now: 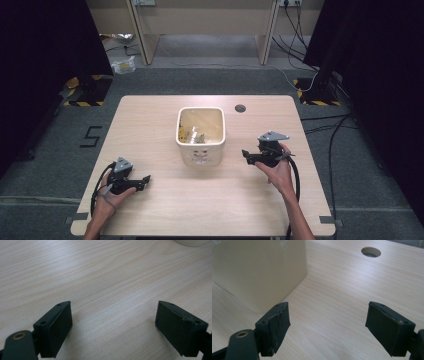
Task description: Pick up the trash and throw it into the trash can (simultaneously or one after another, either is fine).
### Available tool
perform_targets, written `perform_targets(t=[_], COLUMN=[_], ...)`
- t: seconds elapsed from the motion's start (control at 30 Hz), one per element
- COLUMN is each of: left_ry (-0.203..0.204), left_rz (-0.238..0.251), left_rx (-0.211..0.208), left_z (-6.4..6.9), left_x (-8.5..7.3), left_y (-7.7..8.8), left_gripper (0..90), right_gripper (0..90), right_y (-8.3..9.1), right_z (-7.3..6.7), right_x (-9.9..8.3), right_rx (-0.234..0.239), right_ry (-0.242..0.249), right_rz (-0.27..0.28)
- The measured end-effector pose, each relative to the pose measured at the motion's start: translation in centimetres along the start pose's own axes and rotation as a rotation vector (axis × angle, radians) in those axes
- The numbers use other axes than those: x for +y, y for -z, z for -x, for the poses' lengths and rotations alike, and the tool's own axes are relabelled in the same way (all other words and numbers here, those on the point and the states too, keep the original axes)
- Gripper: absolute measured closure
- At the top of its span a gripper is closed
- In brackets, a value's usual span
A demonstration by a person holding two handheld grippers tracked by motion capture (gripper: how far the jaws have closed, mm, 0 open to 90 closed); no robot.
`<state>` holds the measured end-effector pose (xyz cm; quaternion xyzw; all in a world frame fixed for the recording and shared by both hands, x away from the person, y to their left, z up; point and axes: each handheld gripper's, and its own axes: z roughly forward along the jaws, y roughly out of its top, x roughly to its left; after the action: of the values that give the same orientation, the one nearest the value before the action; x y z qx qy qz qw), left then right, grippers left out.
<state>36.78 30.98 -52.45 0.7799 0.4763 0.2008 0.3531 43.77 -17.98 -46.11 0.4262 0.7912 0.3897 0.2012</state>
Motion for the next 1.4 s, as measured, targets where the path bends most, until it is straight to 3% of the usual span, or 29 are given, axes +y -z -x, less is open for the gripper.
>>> perform_targets(t=[0.93, 1.4], left_ry=[0.000, 0.000], left_rz=[0.000, 0.000], left_rx=[0.000, 0.000], left_z=[0.0, 0.0], left_x=[0.0, 0.0], left_y=[0.0, 0.0], left_gripper=[13.3, 13.3], right_gripper=[18.9, 18.8], right_y=[0.2, 0.9], right_z=[0.1, -0.1], right_x=[-4.5, -6.0], right_rx=[-0.010, -0.016], right_ry=[-0.025, -0.035], right_rz=[-0.093, -0.102])
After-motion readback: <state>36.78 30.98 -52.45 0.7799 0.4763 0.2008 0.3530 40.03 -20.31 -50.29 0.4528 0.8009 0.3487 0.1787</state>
